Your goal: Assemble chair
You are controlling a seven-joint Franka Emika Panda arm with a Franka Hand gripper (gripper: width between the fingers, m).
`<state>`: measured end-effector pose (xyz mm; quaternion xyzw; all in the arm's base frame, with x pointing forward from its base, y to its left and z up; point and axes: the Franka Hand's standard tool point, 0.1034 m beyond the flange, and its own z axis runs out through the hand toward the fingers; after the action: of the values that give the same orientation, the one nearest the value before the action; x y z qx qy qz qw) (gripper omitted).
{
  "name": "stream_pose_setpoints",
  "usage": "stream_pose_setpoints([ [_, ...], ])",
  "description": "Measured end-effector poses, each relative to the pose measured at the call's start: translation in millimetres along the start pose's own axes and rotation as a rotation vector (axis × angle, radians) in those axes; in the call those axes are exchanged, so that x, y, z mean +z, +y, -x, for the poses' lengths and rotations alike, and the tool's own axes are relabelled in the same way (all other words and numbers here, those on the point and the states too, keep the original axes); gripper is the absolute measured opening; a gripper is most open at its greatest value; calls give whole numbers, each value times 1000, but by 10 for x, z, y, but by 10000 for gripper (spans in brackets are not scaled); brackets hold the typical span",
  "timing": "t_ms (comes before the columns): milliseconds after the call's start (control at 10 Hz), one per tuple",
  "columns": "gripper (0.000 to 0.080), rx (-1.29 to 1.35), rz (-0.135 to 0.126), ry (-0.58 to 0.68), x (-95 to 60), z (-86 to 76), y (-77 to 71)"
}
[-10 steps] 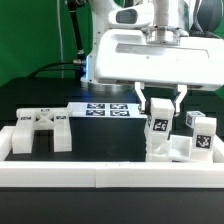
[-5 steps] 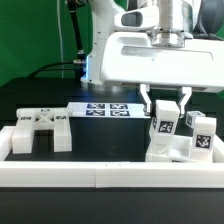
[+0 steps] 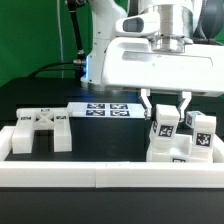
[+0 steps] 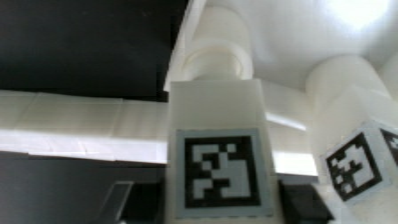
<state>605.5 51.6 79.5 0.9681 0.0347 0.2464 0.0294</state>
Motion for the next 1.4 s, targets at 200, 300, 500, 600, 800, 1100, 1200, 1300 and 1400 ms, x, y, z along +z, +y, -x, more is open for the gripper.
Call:
stream_pose_setpoints([
  [200, 290, -3, 6, 31, 14, -25, 5],
  [300, 290, -5, 9, 50, 21, -39, 6],
  [500, 290, -12, 19, 103, 38, -67, 19],
  [600, 290, -23, 24, 117, 47, -74, 31],
  [800, 290, -31, 23, 107, 51, -86, 41],
  [1100, 493, -35, 23, 98, 61, -69, 39],
  [1200, 597, -36, 23, 98, 62, -68, 39],
  [1300, 597, -42, 23, 90, 66, -66, 48],
  [1400, 640, -48, 23, 84, 61, -99, 63],
])
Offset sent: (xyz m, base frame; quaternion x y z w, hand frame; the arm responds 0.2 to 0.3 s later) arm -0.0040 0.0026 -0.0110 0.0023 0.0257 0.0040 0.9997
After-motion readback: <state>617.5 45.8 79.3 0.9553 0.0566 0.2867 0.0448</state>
